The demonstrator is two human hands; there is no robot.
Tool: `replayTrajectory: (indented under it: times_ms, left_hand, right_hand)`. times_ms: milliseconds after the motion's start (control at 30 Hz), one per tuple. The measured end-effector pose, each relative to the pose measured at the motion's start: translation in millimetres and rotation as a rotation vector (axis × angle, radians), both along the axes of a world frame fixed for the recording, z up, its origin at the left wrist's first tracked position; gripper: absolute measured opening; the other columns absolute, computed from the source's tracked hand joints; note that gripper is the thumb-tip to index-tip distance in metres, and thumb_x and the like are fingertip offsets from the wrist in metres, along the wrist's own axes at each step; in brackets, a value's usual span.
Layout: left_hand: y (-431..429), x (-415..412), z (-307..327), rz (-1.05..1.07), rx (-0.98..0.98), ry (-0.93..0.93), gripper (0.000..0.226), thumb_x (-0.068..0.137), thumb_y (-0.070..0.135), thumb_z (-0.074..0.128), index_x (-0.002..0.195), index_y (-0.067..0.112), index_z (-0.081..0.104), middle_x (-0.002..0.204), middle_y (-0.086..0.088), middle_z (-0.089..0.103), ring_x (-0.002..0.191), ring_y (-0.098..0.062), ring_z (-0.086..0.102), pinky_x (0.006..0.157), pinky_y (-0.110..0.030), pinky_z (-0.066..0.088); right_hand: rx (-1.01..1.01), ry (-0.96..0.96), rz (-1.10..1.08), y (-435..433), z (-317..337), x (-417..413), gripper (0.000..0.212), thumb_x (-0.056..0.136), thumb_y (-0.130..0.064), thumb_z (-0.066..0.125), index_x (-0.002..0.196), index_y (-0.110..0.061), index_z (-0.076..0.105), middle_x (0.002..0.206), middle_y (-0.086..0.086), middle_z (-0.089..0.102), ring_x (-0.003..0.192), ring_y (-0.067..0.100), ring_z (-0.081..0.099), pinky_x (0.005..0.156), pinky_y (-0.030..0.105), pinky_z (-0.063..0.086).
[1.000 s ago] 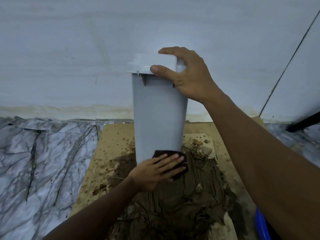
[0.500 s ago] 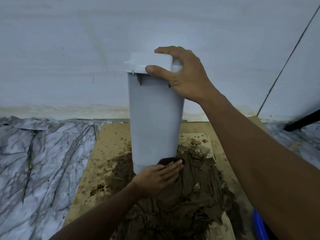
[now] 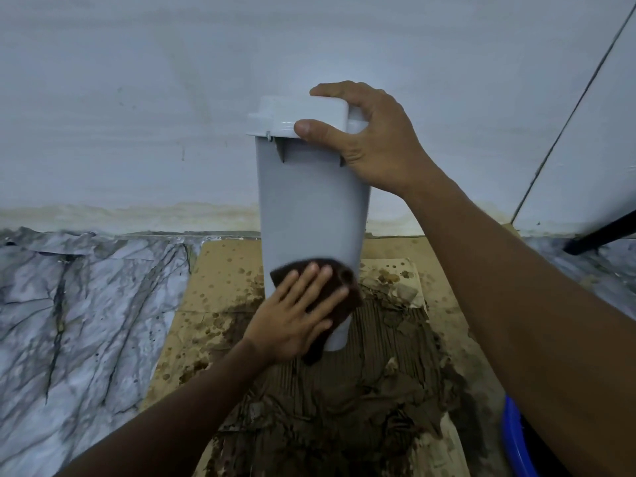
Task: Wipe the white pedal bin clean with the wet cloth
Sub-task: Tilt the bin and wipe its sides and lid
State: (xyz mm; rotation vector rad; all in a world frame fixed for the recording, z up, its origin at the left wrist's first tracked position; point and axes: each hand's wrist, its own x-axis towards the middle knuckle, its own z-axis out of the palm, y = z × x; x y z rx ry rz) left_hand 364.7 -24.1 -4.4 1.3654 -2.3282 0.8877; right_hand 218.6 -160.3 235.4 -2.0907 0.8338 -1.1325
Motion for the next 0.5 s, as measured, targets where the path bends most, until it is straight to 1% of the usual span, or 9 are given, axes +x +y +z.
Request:
replayTrajectory:
  times_ms: [67,100,133,167,233,333,367,433,500]
  left_hand:
    - [15.4,12.7,-23.5,-0.037,0.059,-0.163,0.059,0.108,0.041,0.020,0.161,0.020,0.005,0.167,-0.016,-0.007,0.154,-0.033,-0.002,0.125,-0.045,-0.003]
    - [17.4,17.9,-25.8,-0.040,0.058,-0.202,0.059,0.108,0.042,0.019,0.161,0.021,0.004,0.167,-0.015,-0.008,0.155,-0.032,-0.003,0.125,-0.044,-0.003]
    - [15.3,21.4,-22.5,-0.042,0.043,-0.204,0.059,0.108,0.042,0.019,0.161,0.021,0.004,0.167,-0.014,-0.008,0.155,-0.031,-0.003,0.125,-0.043,-0.003]
    - [10.4,22.8,-13.9,-0.038,0.020,-0.163,0.059,0.108,0.043,0.021,0.161,0.022,0.005,0.167,-0.013,-0.007,0.155,-0.030,-0.002,0.126,-0.043,-0.002]
    - [-3.5,19.2,10.9,0.025,-0.042,0.028,0.061,0.107,0.043,0.025,0.160,0.021,0.007,0.168,-0.011,-0.006,0.155,-0.030,0.001,0.125,-0.044,0.001]
    - [-17.2,-6.6,38.4,0.215,-0.126,0.480,0.060,0.107,0.040,0.026,0.160,0.016,0.009,0.167,-0.014,-0.003,0.154,-0.035,0.001,0.124,-0.052,0.007]
    - [-18.2,-19.5,39.3,0.268,-0.138,0.615,0.060,0.106,0.038,0.026,0.158,0.011,0.011,0.166,-0.017,0.001,0.154,-0.038,0.002,0.124,-0.055,0.009]
    - [-16.5,-46.9,29.2,0.370,-0.152,0.823,0.061,0.106,0.035,0.028,0.156,0.003,0.015,0.164,-0.022,0.005,0.153,-0.042,0.004,0.123,-0.055,0.009]
    - [-11.0,-74.1,10.6,0.485,-0.158,0.997,0.062,0.106,0.035,0.028,0.156,0.001,0.016,0.165,-0.023,0.005,0.153,-0.042,0.005,0.124,-0.054,0.009]
  right_hand:
    - [-0.007,0.008,-0.003,-0.2,0.1,-0.3,0.058,0.068,-0.070,0.072,0.118,-0.040,0.067,0.122,-0.024,0.061,0.121,0.004,0.051,0.101,0.036,0.047]
    - [-0.010,0.010,-0.004,-0.1,0.2,0.5,0.058,0.069,-0.070,0.072,0.118,-0.039,0.067,0.122,-0.023,0.061,0.121,0.004,0.051,0.102,0.036,0.046]
    - [-0.010,0.008,-0.003,-0.1,0.5,1.3,0.058,0.068,-0.070,0.072,0.118,-0.039,0.067,0.122,-0.023,0.061,0.120,0.004,0.052,0.101,0.036,0.047]
    - [-0.008,0.005,-0.004,-0.6,0.4,2.4,0.058,0.068,-0.071,0.072,0.117,-0.039,0.067,0.121,-0.023,0.061,0.120,0.004,0.052,0.100,0.036,0.048]
    - [-0.008,0.008,-0.006,-1.3,0.8,3.4,0.058,0.068,-0.071,0.072,0.116,-0.040,0.067,0.121,-0.024,0.062,0.120,0.004,0.052,0.100,0.036,0.048]
    - [-0.030,0.020,-0.009,-0.9,0.7,3.3,0.058,0.068,-0.071,0.071,0.117,-0.039,0.067,0.121,-0.024,0.062,0.118,0.004,0.053,0.101,0.029,0.044]
    - [-0.033,0.023,-0.011,0.4,0.3,3.4,0.057,0.069,-0.071,0.071,0.117,-0.039,0.067,0.121,-0.023,0.062,0.117,0.003,0.052,0.100,0.024,0.042]
    - [-0.036,0.028,-0.015,2.9,-0.3,4.0,0.056,0.072,-0.068,0.071,0.118,-0.039,0.066,0.121,-0.023,0.061,0.116,0.002,0.050,0.096,0.017,0.039]
    - [-0.037,0.036,-0.014,4.5,-0.2,5.5,0.055,0.073,-0.067,0.072,0.119,-0.038,0.066,0.120,-0.023,0.061,0.116,0.002,0.050,0.095,0.016,0.039]
